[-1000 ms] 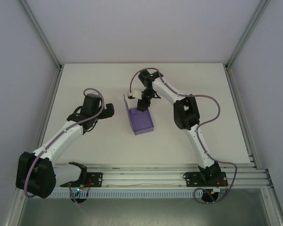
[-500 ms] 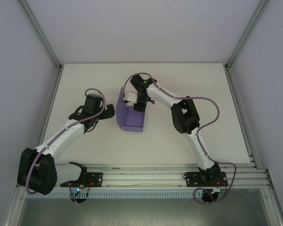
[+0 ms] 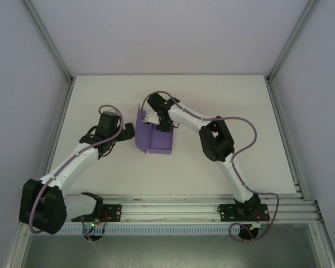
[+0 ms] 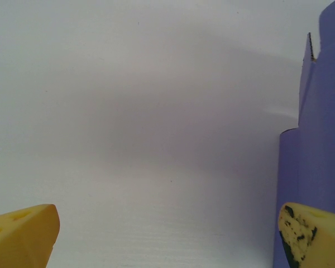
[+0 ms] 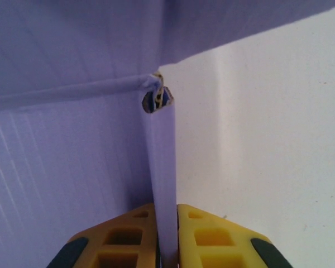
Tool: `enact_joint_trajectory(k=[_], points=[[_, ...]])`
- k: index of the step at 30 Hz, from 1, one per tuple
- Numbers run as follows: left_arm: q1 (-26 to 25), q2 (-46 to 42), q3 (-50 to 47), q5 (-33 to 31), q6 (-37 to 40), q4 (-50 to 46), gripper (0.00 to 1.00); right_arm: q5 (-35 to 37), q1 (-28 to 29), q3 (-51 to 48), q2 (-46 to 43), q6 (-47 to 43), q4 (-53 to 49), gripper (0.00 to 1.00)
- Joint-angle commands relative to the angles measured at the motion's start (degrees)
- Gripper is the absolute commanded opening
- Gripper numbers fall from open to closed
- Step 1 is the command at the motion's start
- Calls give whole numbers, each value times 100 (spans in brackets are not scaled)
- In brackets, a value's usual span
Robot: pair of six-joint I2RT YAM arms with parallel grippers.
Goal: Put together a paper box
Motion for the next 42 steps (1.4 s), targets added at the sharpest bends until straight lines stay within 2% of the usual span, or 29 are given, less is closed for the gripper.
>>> enact_joint_trajectory(k=[1, 6, 10, 11, 15, 19, 21, 23, 29, 33, 38, 42], points=[[38, -220, -136, -114, -84, -66, 100, 540, -75, -45, 557, -23, -663, 19], [41, -367, -147, -118, -105, -98, 100, 487, -78, 112, 630, -263, -767, 19], [38, -460, -134, -86, -124, -120, 100, 620, -78, 430, 807, -213, -848, 0], [43, -489, -124, -94, -132, -136, 100, 705, -74, 433, 821, -207, -797, 0], [42, -618, -54, -167, -154, -230, 100, 1292, -72, -16, 510, 411, 132, 0], [43, -789, 19, -214, -247, -234, 100, 1588, -117, -921, -389, 1737, 1279, 0], [39, -900, 93, -211, -287, -198, 100, 1068, -198, -1352, -960, 2072, 1406, 0], [48, -1008, 212, -276, -358, -185, 100, 855, -273, -1969, -1639, 2418, 1894, 0], [72, -1245, 458, -589, -548, -35, 100, -136, -711, -3367, -3406, 2925, 2489, 0], [196, -1168, 417, -336, -716, 303, 100, -1380, -943, -4370, -4591, 3292, 3312, 0], [238, -619, 517, 724, -619, 988, 100, -2872, -1001, -5023, -5415, 3830, 4140, 0], [235, 65, 566, 2433, -426, 2020, 100, -4372, -973, -5252, -5431, 4397, 5004, 0]])
